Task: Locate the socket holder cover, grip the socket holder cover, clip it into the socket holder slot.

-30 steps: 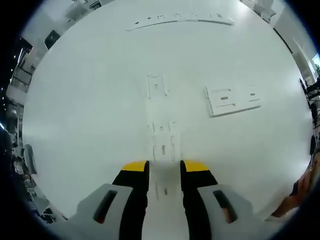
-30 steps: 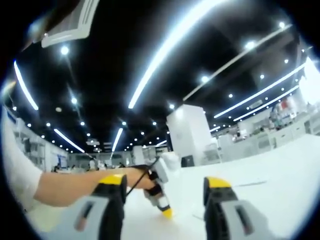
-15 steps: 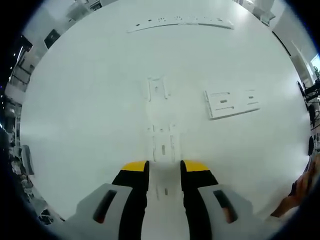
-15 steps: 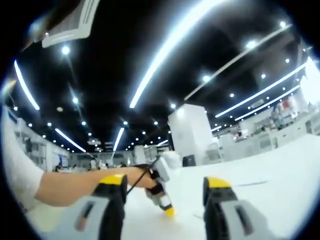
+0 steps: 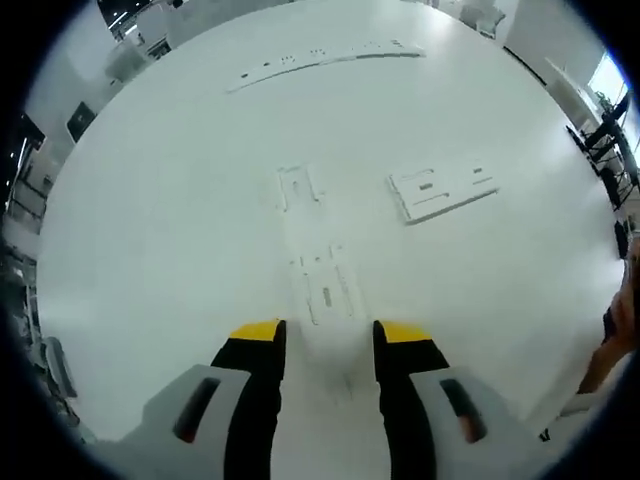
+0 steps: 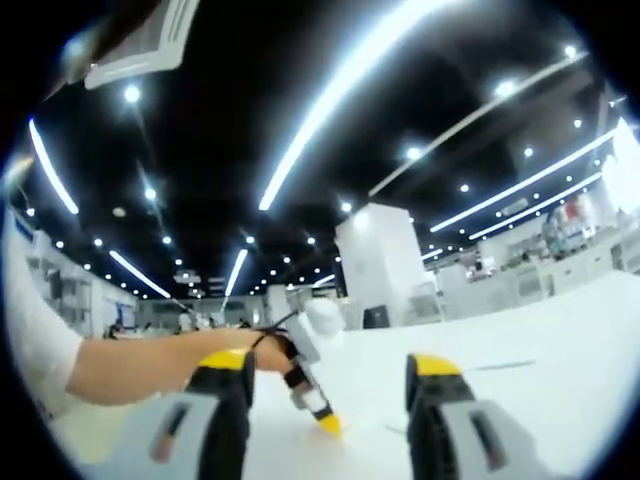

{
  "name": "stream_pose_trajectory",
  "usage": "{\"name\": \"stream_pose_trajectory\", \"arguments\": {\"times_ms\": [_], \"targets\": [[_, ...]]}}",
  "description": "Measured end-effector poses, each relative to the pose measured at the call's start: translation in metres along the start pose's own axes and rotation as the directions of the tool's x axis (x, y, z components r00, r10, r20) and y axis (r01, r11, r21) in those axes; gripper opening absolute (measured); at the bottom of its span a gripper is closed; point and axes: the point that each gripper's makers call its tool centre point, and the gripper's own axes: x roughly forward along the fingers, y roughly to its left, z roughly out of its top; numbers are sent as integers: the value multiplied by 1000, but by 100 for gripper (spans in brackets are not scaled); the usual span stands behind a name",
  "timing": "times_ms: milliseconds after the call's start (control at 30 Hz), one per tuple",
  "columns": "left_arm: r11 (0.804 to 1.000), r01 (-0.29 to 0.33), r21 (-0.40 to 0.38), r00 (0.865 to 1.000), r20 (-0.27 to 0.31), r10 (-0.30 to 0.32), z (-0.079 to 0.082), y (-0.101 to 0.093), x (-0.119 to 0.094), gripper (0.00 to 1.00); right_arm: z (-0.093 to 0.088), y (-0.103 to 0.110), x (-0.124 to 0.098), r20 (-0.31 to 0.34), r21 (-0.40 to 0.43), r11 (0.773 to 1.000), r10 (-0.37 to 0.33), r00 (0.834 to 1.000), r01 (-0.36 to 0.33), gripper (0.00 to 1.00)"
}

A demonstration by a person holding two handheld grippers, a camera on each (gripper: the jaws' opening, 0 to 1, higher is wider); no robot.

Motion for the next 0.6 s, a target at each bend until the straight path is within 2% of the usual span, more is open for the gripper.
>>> {"name": "stream_pose_trajectory", "arguments": {"times_ms": [133,167,267,300,333,400,467,500,533,600], "targets": [[999,-1,33,998,62,-1,4,2,-2,50,-1,0,1,-4,-1,1000,2,1000,-2,61],[999,17,31,997,77,-19,3,1,-3,52,-2,0,1,-8,-4,1000,0,1000,-1,61],[999,23,35,981,192,-29,15,3,-9,64,-5,-2,1,-15,-7,1000,-5,1000,5,61],[999,34,42,979,198,-42,15,2,-10,65,-5,-2,1,-16,-8,1000,-5,1000,5,61],[997,57,52,970,233,-68,18,-1,-14,67,-6,-3,1,-19,-11,1000,-9,1000,8,61],[996,61,63,959,274,-76,23,-1,-18,71,-7,-4,2,-22,-14,1000,-13,1000,13,61],[994,81,78,941,322,-102,27,-5,-25,77,-9,-7,1,-27,-17,1000,-22,999,22,61],[991,69,112,920,378,-107,33,-4,-31,79,-9,-8,1,-29,-19,999,-27,999,27,61],[990,78,121,917,381,-119,30,-5,-34,80,-10,-10,1,-31,-19,999,-33,999,33,61],[986,77,148,880,455,-137,37,-4,-41,88,-10,-11,0,-31,-17,999,-37,999,37,61]]}}
